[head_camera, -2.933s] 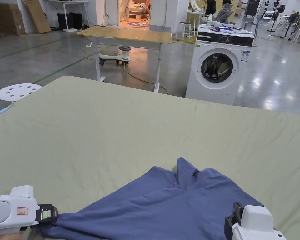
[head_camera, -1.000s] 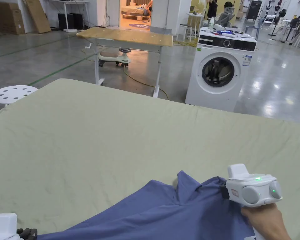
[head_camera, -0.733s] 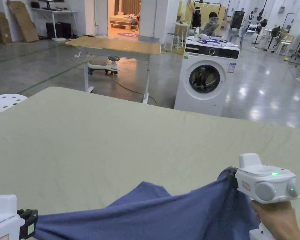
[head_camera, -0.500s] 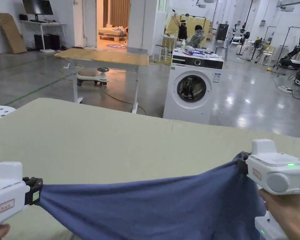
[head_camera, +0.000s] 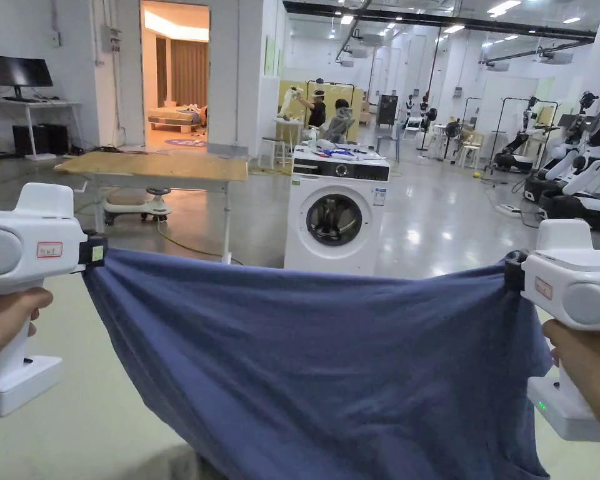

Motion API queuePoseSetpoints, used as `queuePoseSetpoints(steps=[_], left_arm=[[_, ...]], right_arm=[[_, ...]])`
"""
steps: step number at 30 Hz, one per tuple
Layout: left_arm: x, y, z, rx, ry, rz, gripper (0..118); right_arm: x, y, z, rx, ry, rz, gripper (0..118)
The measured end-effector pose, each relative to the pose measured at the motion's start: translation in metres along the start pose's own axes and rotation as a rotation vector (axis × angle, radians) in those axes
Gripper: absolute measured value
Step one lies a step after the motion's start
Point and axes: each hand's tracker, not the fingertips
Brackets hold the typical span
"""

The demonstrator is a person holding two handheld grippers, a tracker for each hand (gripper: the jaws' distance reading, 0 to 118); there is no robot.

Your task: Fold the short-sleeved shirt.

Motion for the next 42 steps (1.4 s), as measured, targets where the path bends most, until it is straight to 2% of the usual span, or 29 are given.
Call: queuePoseSetpoints(steps=[11,19,22,27,35,42], left_arm=[[0.003,0.09,-0.055,0.05,0.003,-0.016,0],[-0.003,0.154,-0.07,0.136,0.019,-0.025,0],[0.002,0.172,-0.075,0.166,0.054,-0.099,0],[-0.001,0.191,-0.082,0.166,0.06,-0.087,0],[-0.005,0.172,-0.1,0.147,0.079,-0.046,0],[-0.014,0.085,-0.119,0.047,0.061,-0.029,0]], right_arm=[[0.008,0.079,-0.032,0.064,-0.047,-0.027,4],[0.011,0.147,-0.061,0.123,-0.078,-0.012,4],[0.01,0.166,-0.069,0.137,-0.087,-0.013,4],[0.008,0.185,-0.078,0.166,-0.104,0.02,4],[0.001,0.163,-0.1,0.137,-0.087,0.005,4],[-0.014,0.086,-0.106,0.064,-0.064,0.04,4]])
